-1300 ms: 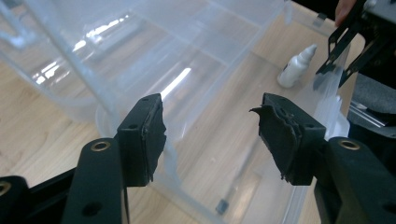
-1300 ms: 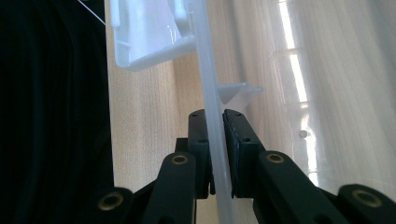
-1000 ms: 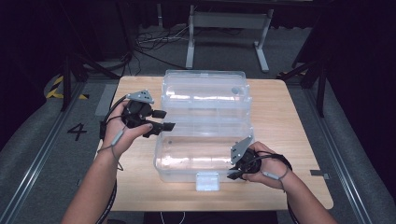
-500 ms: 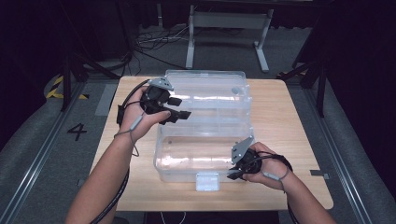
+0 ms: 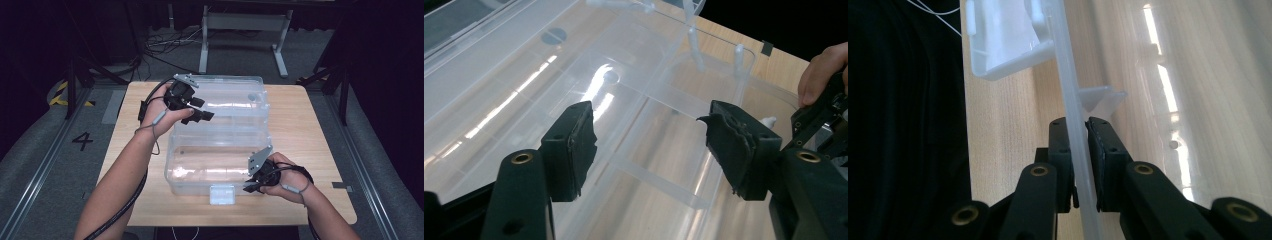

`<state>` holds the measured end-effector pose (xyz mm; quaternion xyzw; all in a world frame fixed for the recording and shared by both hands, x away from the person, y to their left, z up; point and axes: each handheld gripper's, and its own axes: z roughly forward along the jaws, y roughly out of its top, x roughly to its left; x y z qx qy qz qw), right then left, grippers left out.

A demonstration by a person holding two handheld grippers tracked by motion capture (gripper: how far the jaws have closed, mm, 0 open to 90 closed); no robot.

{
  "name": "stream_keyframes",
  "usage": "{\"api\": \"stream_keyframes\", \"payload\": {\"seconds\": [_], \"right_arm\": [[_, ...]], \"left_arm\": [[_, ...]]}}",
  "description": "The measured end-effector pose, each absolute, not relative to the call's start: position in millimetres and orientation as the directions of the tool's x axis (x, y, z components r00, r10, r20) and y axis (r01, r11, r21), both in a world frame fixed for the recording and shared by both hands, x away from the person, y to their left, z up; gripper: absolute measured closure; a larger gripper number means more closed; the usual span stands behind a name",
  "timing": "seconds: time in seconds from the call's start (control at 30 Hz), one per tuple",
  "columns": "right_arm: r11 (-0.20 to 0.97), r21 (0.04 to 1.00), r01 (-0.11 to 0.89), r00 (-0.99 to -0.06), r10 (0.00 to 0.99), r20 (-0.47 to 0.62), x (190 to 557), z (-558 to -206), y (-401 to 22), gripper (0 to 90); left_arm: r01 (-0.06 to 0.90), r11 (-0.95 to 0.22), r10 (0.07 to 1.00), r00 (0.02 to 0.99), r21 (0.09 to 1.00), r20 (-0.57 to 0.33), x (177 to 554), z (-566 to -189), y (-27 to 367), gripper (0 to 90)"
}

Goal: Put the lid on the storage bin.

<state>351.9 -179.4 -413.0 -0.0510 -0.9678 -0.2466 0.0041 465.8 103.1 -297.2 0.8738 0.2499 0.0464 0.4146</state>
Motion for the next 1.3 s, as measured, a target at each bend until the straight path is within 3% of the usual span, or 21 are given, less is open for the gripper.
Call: {"api": "stream_keyframes", "payload": {"seconds": [0.23,0.6,0.77,1.0,1.3], "right_arm": [[0.871,0.481,0.1,-0.995,0.095,0.035,352.5,-413.1,-179.9,81.5],[0.869,0.483,0.103,-0.995,0.096,0.04,352.6,-413.3,-180.3,81.5],[0.868,0.484,0.106,-0.994,0.097,0.045,352.6,-413.5,-180.6,81.3],[0.867,0.485,0.109,-0.994,0.098,0.049,352.6,-413.7,-180.8,81.3],[0.868,0.482,0.116,-0.993,0.102,0.055,352.4,-413.9,-180.9,81.2]], "left_arm": [[0.373,-0.579,0.457,0.885,0.725,-0.091,479.0,-300.9,91.0,36.4],[0.365,-0.607,0.431,0.897,0.706,-0.093,488.7,-308.0,74.5,44.5],[0.366,-0.628,0.433,0.897,0.687,-0.082,490.8,-312.4,64.9,54.3],[0.365,-0.642,0.399,0.91,0.674,-0.112,492.0,-311.7,61.7,75.2],[0.377,-0.654,0.392,0.91,0.656,-0.132,491.0,-309.9,61.4,80.8]]}}
